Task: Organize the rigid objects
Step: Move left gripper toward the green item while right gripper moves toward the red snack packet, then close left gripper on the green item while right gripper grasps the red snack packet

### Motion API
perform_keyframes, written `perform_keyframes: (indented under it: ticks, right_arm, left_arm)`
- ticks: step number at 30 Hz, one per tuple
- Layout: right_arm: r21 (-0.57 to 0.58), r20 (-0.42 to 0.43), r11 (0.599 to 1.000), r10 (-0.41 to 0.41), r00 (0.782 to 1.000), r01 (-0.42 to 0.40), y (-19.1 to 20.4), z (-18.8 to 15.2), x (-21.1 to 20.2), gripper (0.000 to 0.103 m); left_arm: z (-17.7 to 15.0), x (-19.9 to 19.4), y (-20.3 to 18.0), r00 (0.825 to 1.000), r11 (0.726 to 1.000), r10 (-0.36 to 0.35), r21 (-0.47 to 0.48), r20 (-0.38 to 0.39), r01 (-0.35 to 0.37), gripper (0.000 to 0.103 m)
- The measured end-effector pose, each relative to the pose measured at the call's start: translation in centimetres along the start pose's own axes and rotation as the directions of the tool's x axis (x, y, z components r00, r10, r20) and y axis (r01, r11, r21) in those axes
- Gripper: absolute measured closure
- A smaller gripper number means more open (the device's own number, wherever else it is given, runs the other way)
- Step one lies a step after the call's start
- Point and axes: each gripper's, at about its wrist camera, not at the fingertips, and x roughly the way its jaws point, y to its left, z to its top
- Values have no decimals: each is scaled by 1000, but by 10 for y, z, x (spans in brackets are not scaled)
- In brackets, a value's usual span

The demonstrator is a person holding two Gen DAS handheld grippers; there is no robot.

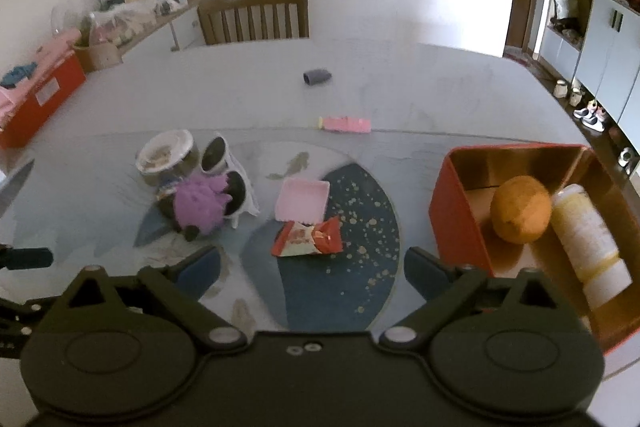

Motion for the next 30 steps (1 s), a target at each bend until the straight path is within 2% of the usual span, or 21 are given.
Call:
perform_keyframes:
  ticks: [5,7,9,16,18,21,25,26,30]
  right_arm:
    - [-17,-25,1000,5,1000,-5,-1,2,18,14]
    - [-19,-35,1000,14,999,-14,-3,3,23,18]
    - [-23,-40,1000,17,999,-18,-3,4,28,20]
    - [-41,-56,999,19,998,-22,-3,6,40,28]
    - [-47,-59,999,18,998,-21,-2,7,42,30]
    - [-49,-66,998,25,997,-28,-1,8,46,38]
    - [-53,-77,998,18,997,-23,1,8,52,54]
    - [-54,-79,998,16,997,-21,1,8,53,57]
    - [-68,-69,998,12,998,-16,3,7,53,67]
  left_arm:
    - [-8,10,7,1000,1000,14,-21,-25,-14,20]
    - [-10,12,11,999,999,13,-36,-30,-14,26]
    - [-12,14,14,999,999,17,-40,-42,-19,36]
    - [-15,16,14,999,999,23,-38,-48,-25,51]
    - [-16,15,13,999,999,29,-29,-45,-31,58]
    - [-16,14,13,999,999,34,-22,-43,-35,68]
    - [-17,13,12,998,999,37,-18,-43,-38,74]
    - [-17,13,11,998,999,45,-13,-43,-45,79]
    - [-18,12,11,997,998,61,0,-40,-61,86]
